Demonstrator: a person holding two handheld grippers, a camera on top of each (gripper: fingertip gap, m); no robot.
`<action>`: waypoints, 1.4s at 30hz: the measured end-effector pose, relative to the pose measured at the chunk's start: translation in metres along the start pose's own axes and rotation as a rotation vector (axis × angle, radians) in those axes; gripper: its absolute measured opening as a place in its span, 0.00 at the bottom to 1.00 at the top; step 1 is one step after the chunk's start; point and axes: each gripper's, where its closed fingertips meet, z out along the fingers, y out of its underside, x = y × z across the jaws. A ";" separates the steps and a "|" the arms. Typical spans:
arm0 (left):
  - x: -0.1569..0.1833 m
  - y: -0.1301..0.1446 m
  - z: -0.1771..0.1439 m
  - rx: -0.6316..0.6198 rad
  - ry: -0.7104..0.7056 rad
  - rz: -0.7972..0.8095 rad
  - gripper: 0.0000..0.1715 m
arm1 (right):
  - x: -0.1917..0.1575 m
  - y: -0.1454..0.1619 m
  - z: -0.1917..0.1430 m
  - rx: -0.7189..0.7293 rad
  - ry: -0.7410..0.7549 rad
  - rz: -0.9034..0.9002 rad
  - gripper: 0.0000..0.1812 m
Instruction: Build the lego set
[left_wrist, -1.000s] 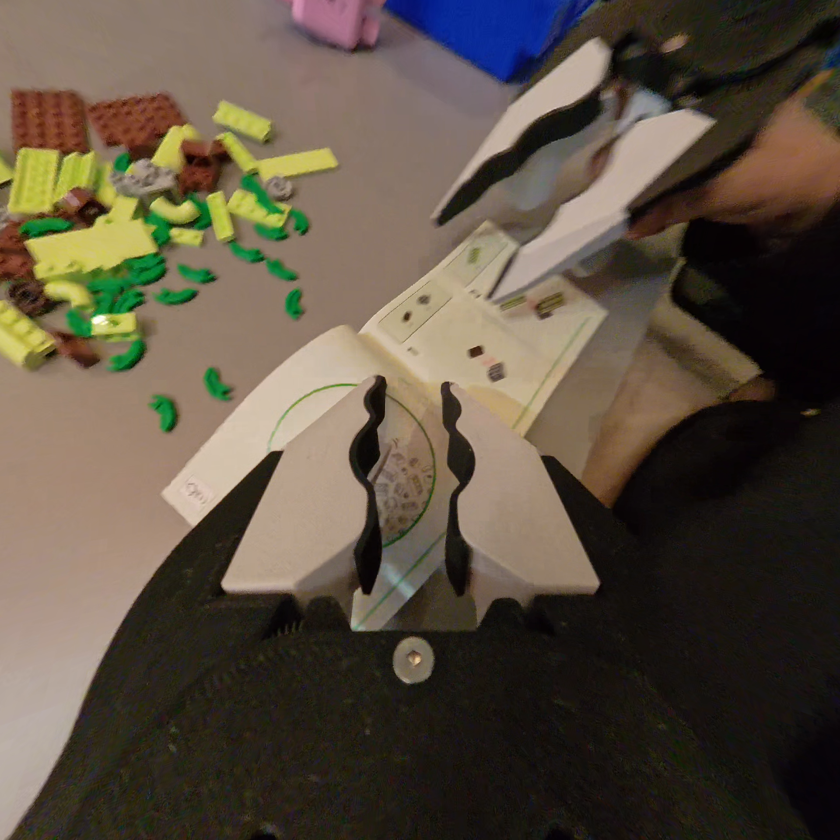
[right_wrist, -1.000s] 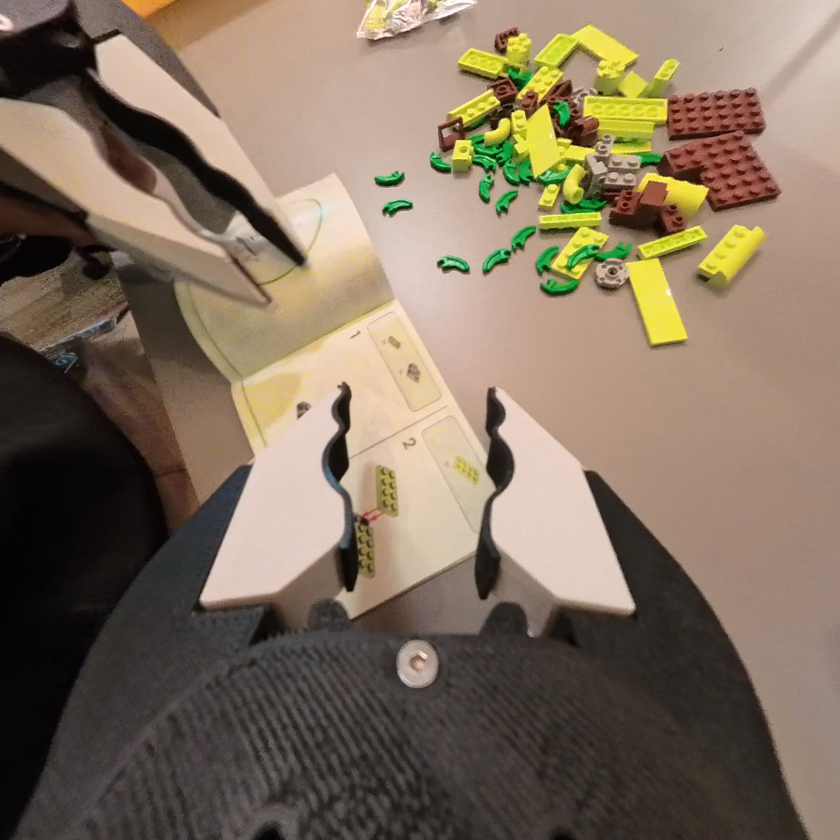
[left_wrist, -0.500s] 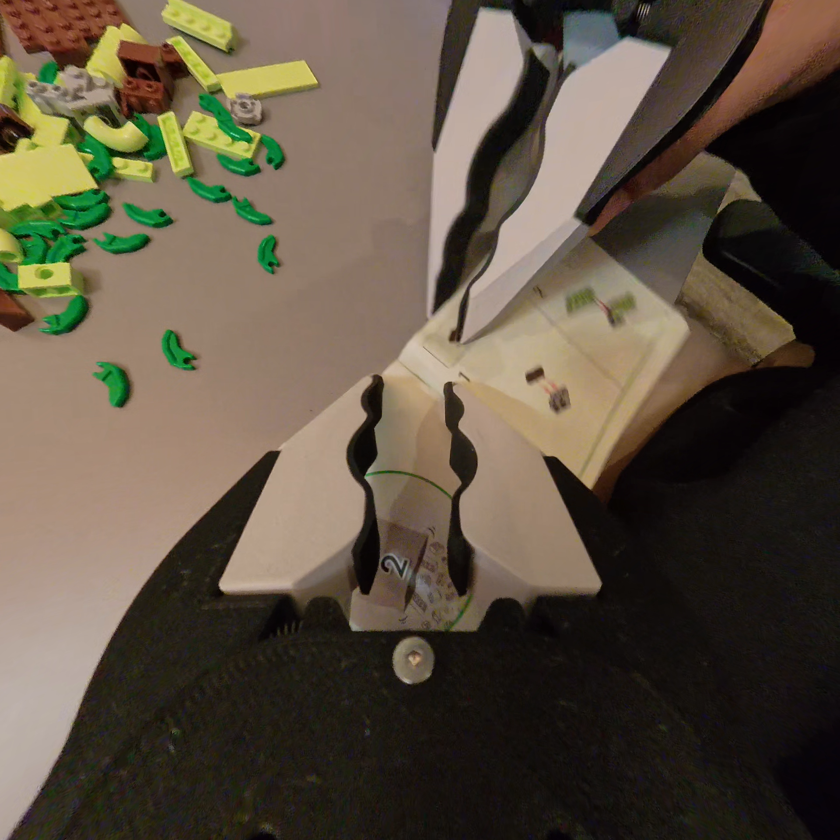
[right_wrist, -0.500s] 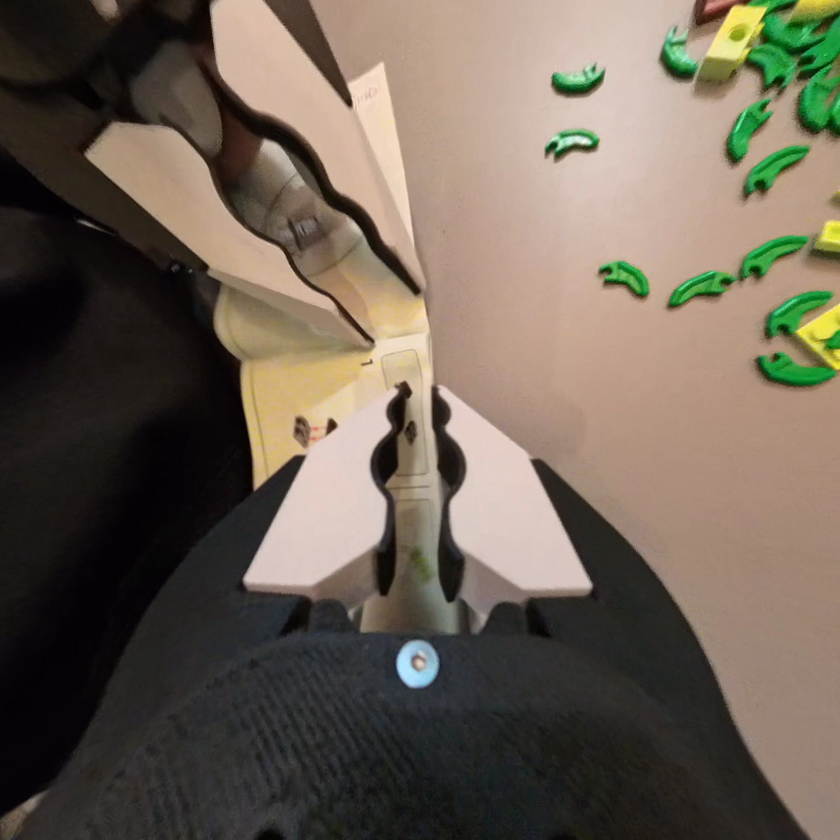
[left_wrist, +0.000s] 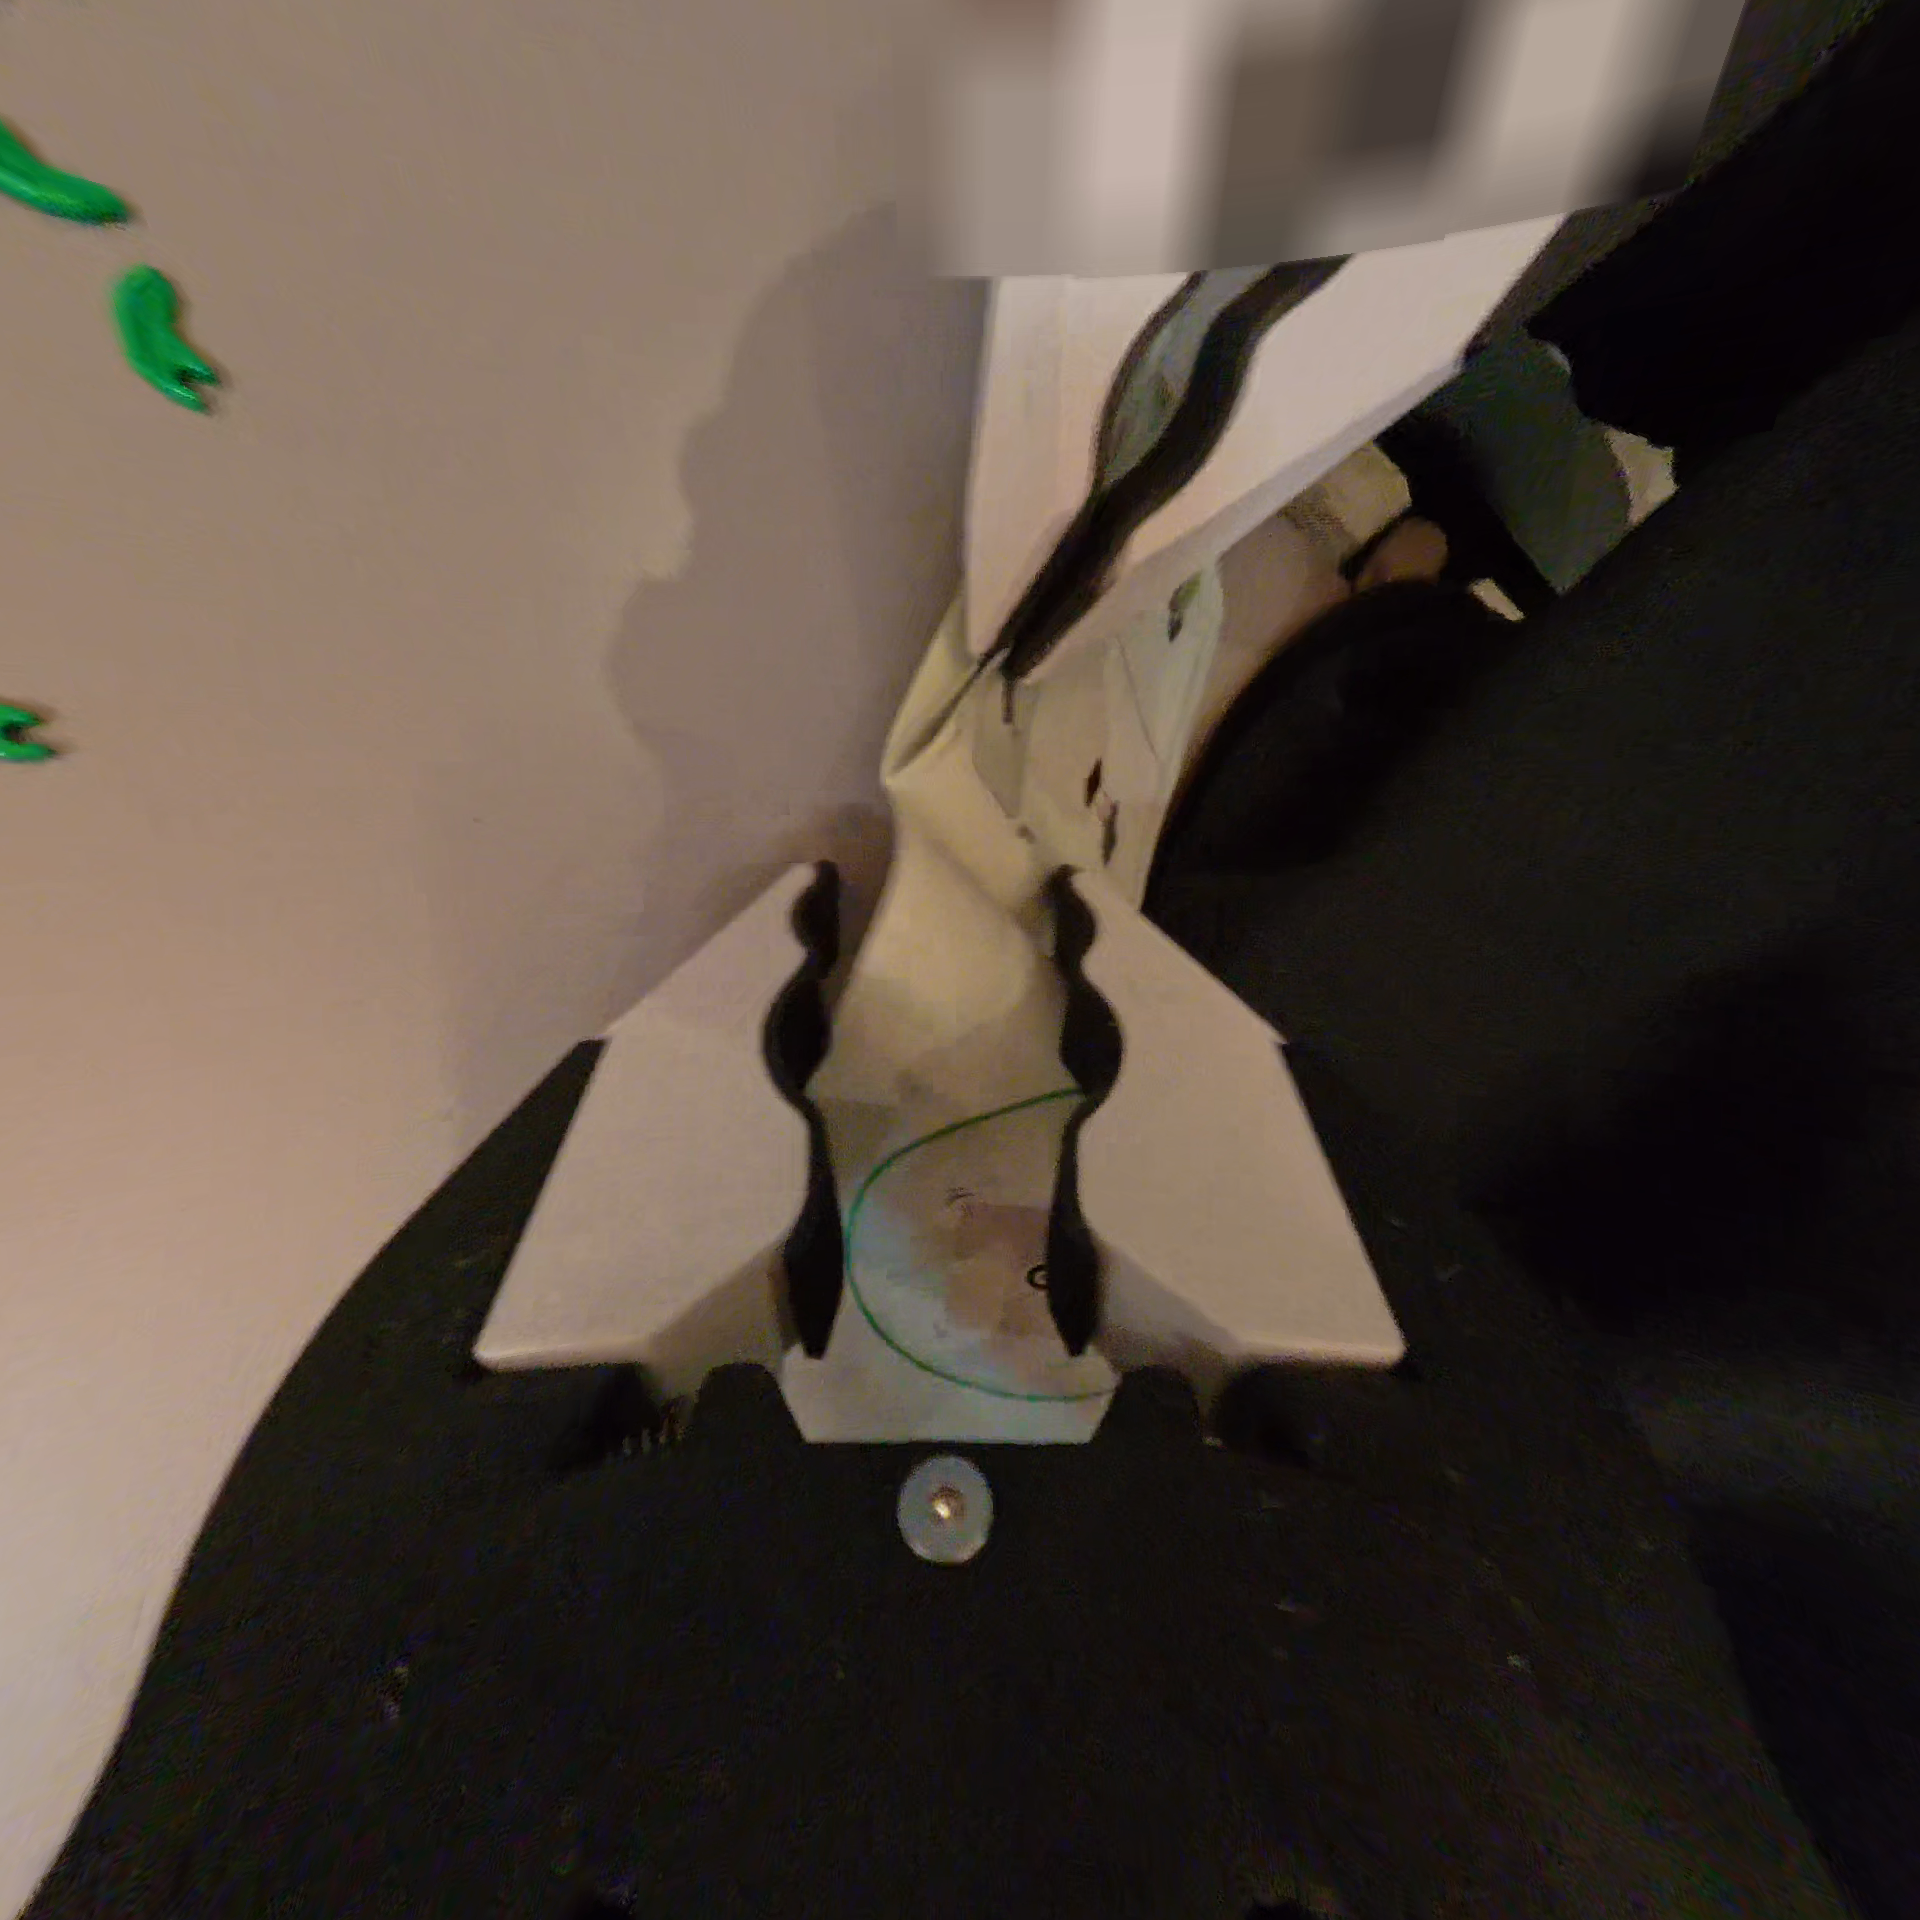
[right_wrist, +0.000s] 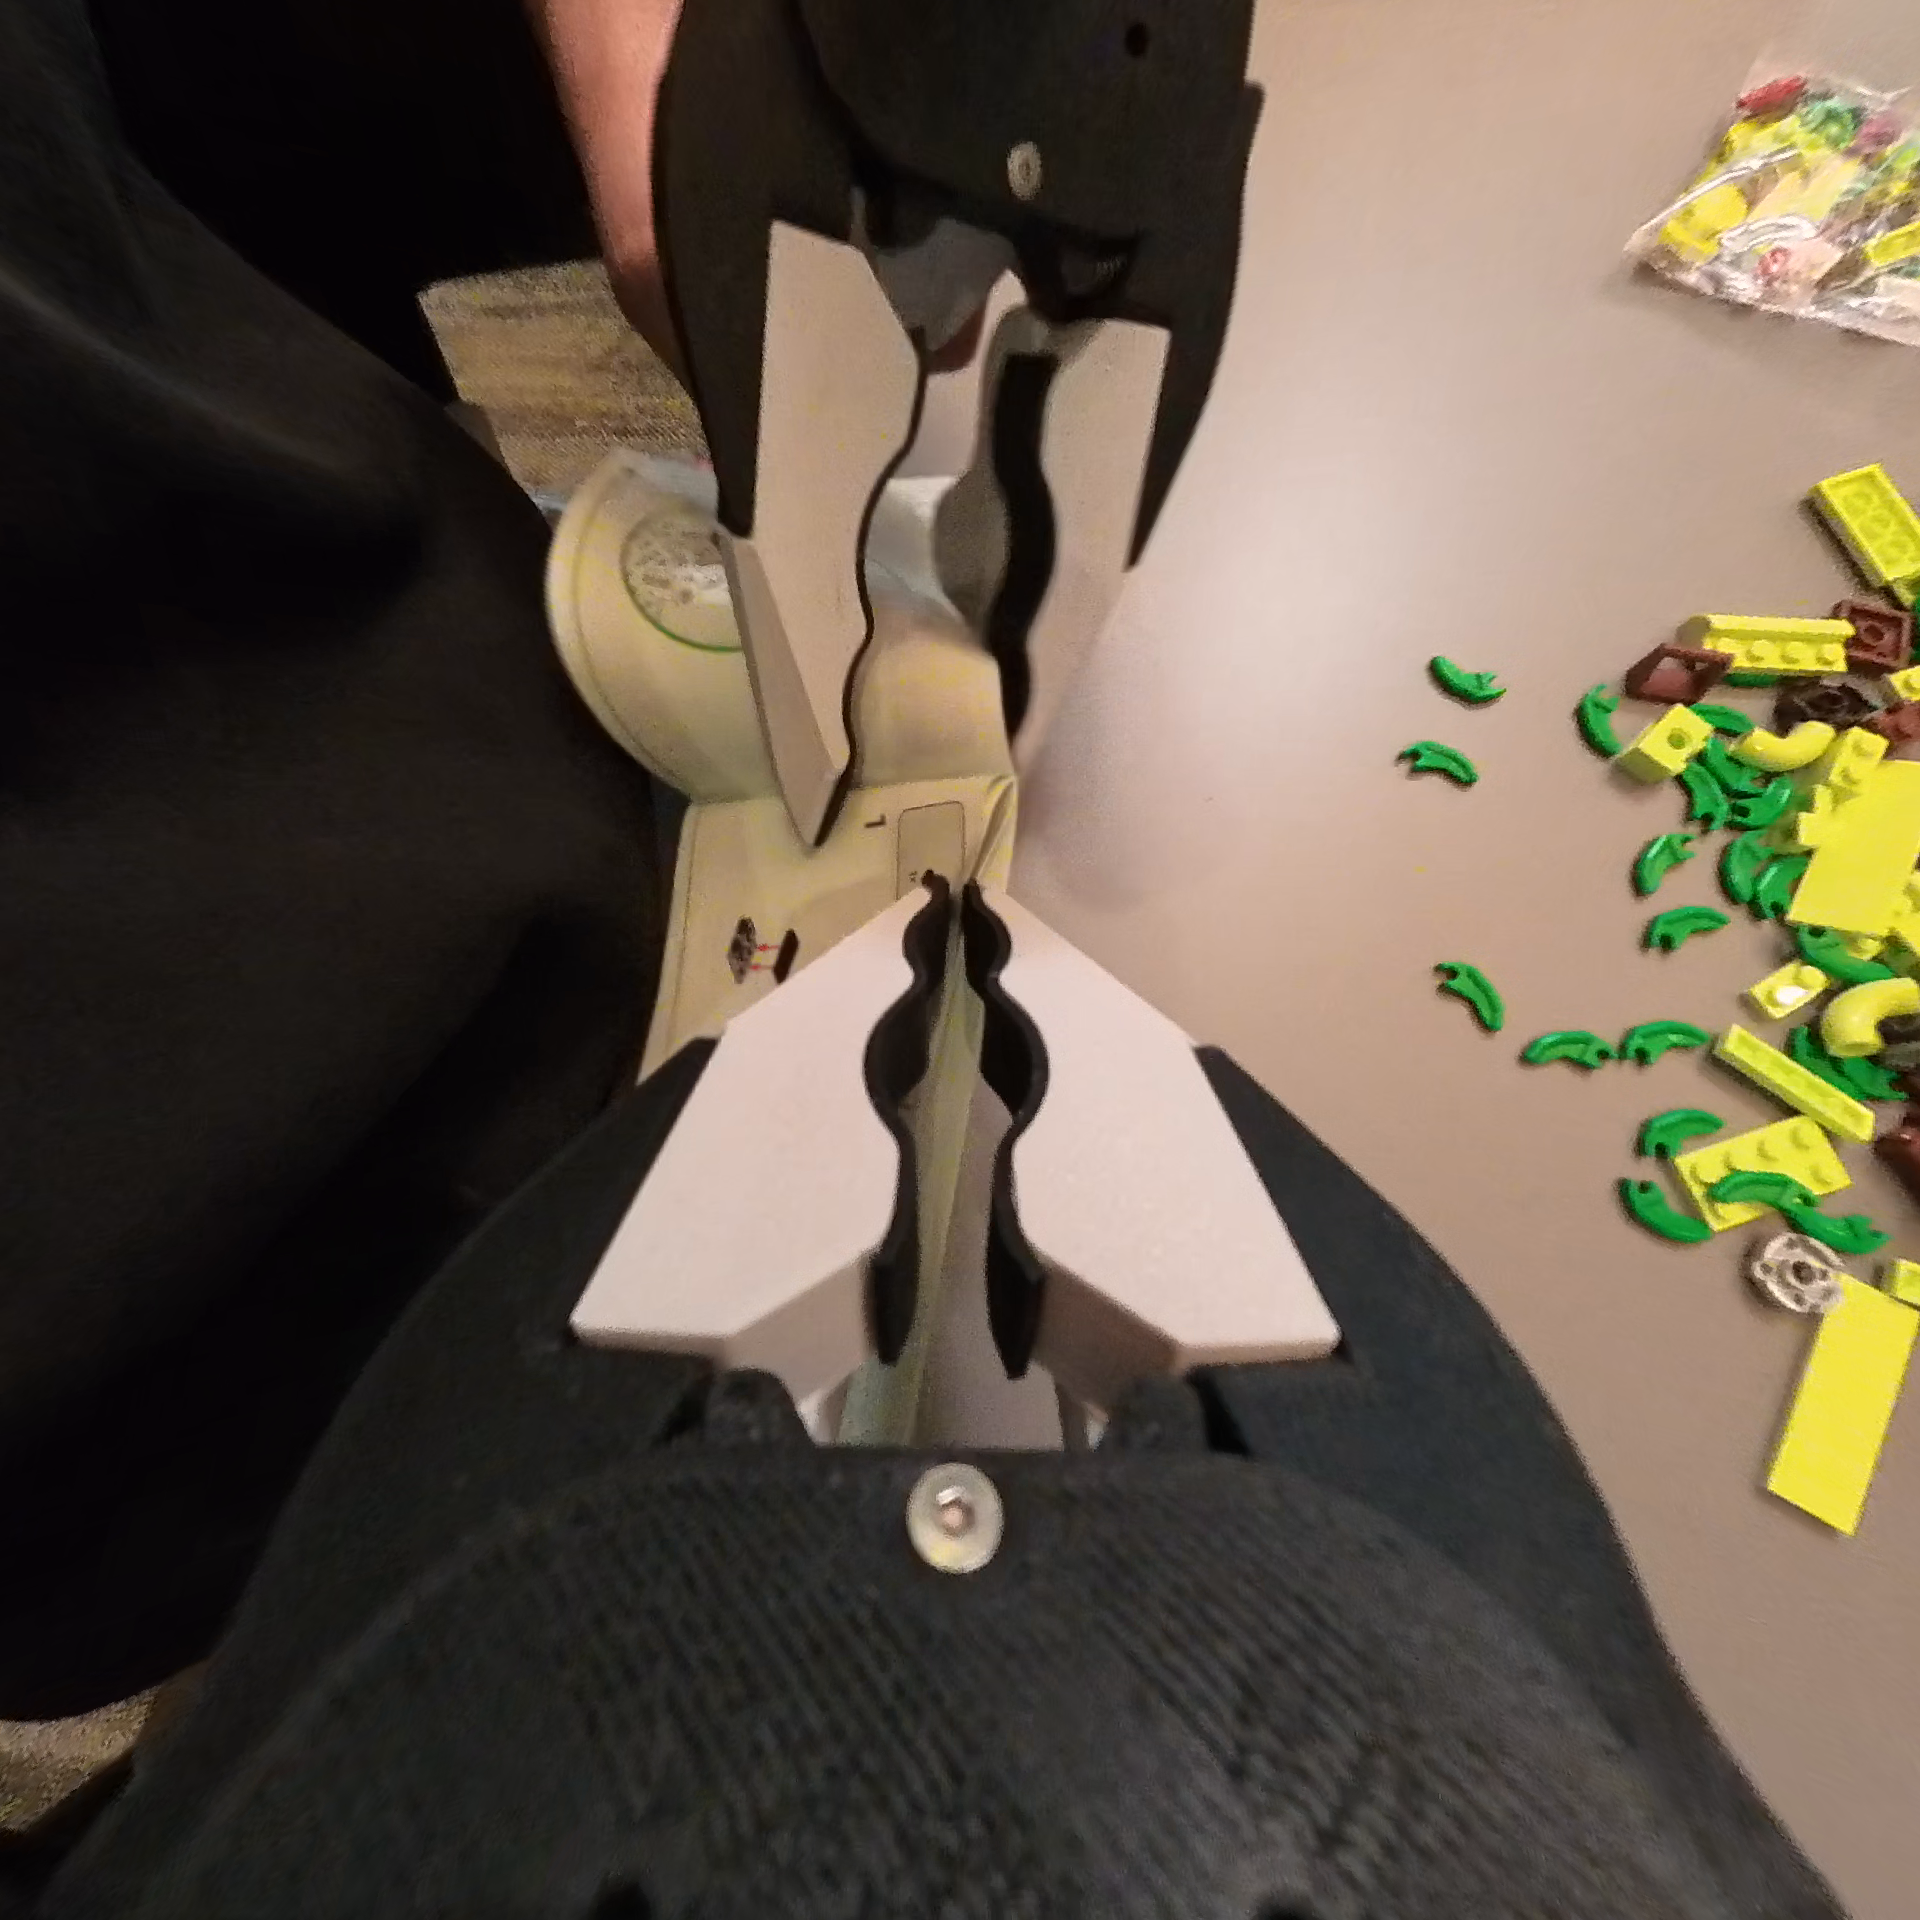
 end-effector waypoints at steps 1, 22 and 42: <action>0.007 -0.002 0.000 0.012 0.029 0.004 0.16 | 0.000 0.002 0.001 -0.014 0.005 -0.005 0.01; -0.015 -0.072 -0.039 0.267 -0.044 0.078 0.32 | 0.020 -0.024 -0.052 -0.046 -0.151 0.321 0.00; -0.326 -0.337 -0.279 0.715 -0.846 -0.004 0.40 | 0.455 -0.144 -0.202 -0.466 0.456 0.175 0.00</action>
